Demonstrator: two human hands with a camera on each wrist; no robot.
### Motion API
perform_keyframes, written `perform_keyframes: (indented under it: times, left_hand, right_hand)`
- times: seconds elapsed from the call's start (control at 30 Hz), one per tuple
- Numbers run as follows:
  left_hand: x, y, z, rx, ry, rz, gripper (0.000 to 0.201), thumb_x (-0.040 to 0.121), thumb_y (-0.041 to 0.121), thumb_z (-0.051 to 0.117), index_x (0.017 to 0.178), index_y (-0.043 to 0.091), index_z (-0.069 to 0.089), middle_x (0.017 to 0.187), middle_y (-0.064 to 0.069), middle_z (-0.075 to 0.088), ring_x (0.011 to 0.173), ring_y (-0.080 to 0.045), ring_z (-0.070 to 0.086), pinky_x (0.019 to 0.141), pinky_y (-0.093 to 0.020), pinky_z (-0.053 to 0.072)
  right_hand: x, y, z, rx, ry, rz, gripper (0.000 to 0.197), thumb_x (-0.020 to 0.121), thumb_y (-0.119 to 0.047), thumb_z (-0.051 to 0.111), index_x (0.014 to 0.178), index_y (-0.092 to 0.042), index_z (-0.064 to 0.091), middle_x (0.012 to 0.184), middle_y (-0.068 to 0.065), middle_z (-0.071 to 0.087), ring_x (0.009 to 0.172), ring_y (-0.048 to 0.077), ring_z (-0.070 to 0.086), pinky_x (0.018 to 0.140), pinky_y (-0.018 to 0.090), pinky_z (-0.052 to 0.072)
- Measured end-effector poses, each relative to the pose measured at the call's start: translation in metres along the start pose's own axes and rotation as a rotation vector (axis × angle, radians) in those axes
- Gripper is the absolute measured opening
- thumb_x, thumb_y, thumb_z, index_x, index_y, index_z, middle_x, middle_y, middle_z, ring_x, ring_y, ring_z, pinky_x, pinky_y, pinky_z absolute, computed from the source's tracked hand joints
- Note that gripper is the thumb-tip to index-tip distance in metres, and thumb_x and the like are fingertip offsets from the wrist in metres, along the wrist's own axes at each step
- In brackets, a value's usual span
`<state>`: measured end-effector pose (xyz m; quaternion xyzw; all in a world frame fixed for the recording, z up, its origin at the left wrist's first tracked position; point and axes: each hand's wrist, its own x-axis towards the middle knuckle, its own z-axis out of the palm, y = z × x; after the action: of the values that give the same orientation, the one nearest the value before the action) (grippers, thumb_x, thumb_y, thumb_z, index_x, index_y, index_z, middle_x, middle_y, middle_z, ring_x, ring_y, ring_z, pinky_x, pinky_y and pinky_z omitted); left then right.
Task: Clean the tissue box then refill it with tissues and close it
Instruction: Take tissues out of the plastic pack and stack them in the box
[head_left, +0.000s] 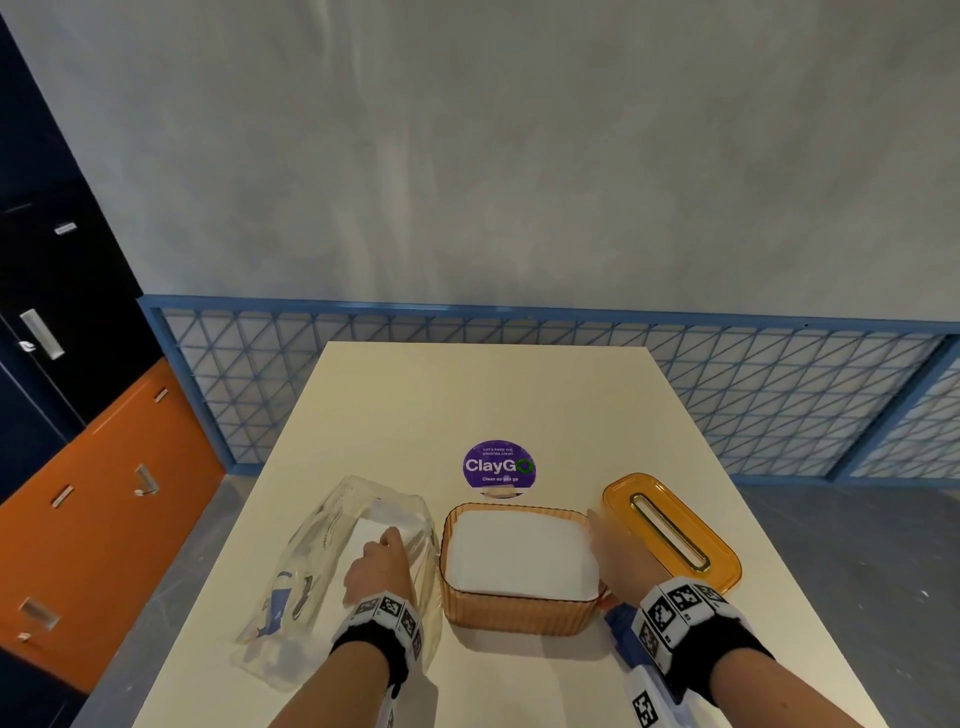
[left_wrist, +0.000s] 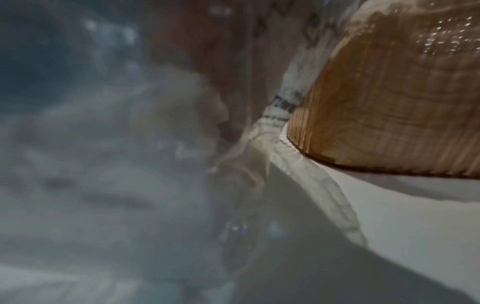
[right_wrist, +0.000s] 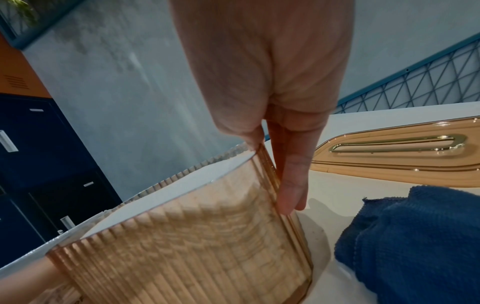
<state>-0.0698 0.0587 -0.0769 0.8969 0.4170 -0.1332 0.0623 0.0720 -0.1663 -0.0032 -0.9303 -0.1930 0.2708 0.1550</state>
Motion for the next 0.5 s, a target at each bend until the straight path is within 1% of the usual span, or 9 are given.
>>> perform_keyframes:
  times: [0.03, 0.07, 0.1, 0.2, 0.3, 0.33, 0.4, 0.47, 0.5]
  left_hand:
    - [0.002, 0.001, 0.0, -0.007, -0.004, -0.008, 0.047, 0.086, 0.01, 0.053, 0.127, 0.01, 0.031, 0.12, -0.01, 0.054, 0.105, -0.026, 0.062, 0.088, -0.039, 0.055]
    - [0.004, 0.002, -0.001, -0.017, -0.008, -0.015, 0.048, 0.085, 0.009, 0.053, 0.127, 0.01, 0.03, 0.12, -0.011, 0.055, 0.104, -0.027, 0.063, 0.087, -0.041, 0.055]
    - [0.007, 0.003, -0.001, -0.029, -0.012, -0.019, 0.049, 0.085, 0.008, 0.054, 0.127, 0.01, 0.029, 0.119, -0.011, 0.057, 0.103, -0.026, 0.063, 0.087, -0.042, 0.055]
    - [0.017, 0.004, -0.004, -0.078, -0.021, -0.016, 0.046, 0.085, 0.008, 0.054, 0.125, 0.01, 0.031, 0.116, -0.009, 0.061, 0.103, -0.025, 0.063, 0.088, -0.043, 0.055]
    - [0.023, 0.003, -0.009, -0.14, -0.017, -0.026, 0.027, 0.091, 0.017, 0.048, 0.117, 0.011, 0.046, 0.113, -0.006, 0.065, 0.103, -0.022, 0.064, 0.089, -0.042, 0.054]
    - [0.025, 0.004, -0.01, -0.151, -0.019, -0.026, 0.025, 0.093, 0.022, 0.046, 0.115, 0.012, 0.051, 0.113, -0.006, 0.066, 0.104, -0.022, 0.064, 0.089, -0.042, 0.054]
    - [0.023, 0.004, -0.013, -0.149, -0.047, -0.032, 0.027, 0.095, 0.027, 0.044, 0.113, 0.011, 0.056, 0.115, -0.006, 0.066, 0.106, -0.023, 0.064, 0.089, -0.042, 0.054]
    - [0.019, 0.004, -0.015, -0.135, -0.054, -0.043, 0.025, 0.093, 0.022, 0.046, 0.114, 0.012, 0.056, 0.117, -0.006, 0.064, 0.108, -0.023, 0.063, 0.091, -0.041, 0.054]
    - [0.015, 0.004, -0.015, -0.127, -0.051, -0.046, 0.025, 0.092, 0.018, 0.047, 0.116, 0.012, 0.054, 0.119, -0.006, 0.062, 0.109, -0.023, 0.062, 0.092, -0.04, 0.053]
  right_hand:
    - [0.0, 0.0, 0.001, -0.02, 0.001, 0.002, 0.058, 0.102, -0.012, 0.032, 0.152, -0.02, 0.004, 0.081, -0.004, 0.054, 0.059, 0.001, 0.039, 0.046, 0.011, 0.03]
    - [0.001, 0.0, 0.001, -0.033, 0.005, 0.004, 0.057, 0.102, -0.013, 0.032, 0.152, -0.02, 0.004, 0.071, -0.008, 0.044, 0.057, -0.001, 0.036, 0.045, 0.012, 0.03]
    - [0.003, 0.001, 0.001, -0.04, 0.01, 0.002, 0.056, 0.102, -0.015, 0.031, 0.152, -0.021, 0.004, 0.067, -0.008, 0.039, 0.057, -0.001, 0.036, 0.045, 0.013, 0.031]
    - [0.006, 0.002, 0.002, -0.051, 0.018, -0.002, 0.055, 0.103, -0.015, 0.03, 0.152, -0.022, 0.004, 0.066, -0.009, 0.036, 0.057, -0.002, 0.035, 0.046, 0.016, 0.033]
    - [0.007, 0.004, 0.001, -0.024, 0.021, -0.023, 0.055, 0.103, -0.015, 0.03, 0.152, -0.021, 0.005, 0.067, -0.01, 0.037, 0.058, -0.002, 0.037, 0.051, 0.013, 0.037]
    - [0.007, 0.004, 0.001, -0.015, 0.02, -0.03, 0.055, 0.103, -0.015, 0.029, 0.152, -0.021, 0.005, 0.067, -0.009, 0.038, 0.059, -0.002, 0.038, 0.053, 0.012, 0.037]
    - [0.007, 0.004, 0.001, -0.019, 0.01, -0.031, 0.055, 0.103, -0.015, 0.029, 0.152, -0.021, 0.005, 0.068, -0.007, 0.041, 0.059, 0.0, 0.039, 0.052, 0.011, 0.035]
    - [0.007, 0.004, 0.0, -0.01, 0.003, -0.033, 0.056, 0.102, -0.013, 0.031, 0.151, -0.021, 0.005, 0.073, -0.005, 0.045, 0.061, 0.002, 0.041, 0.051, 0.01, 0.034]
    - [0.006, 0.004, 0.0, -0.007, -0.002, -0.034, 0.057, 0.102, -0.012, 0.031, 0.151, -0.021, 0.004, 0.073, -0.005, 0.044, 0.061, 0.001, 0.04, 0.049, 0.01, 0.034]
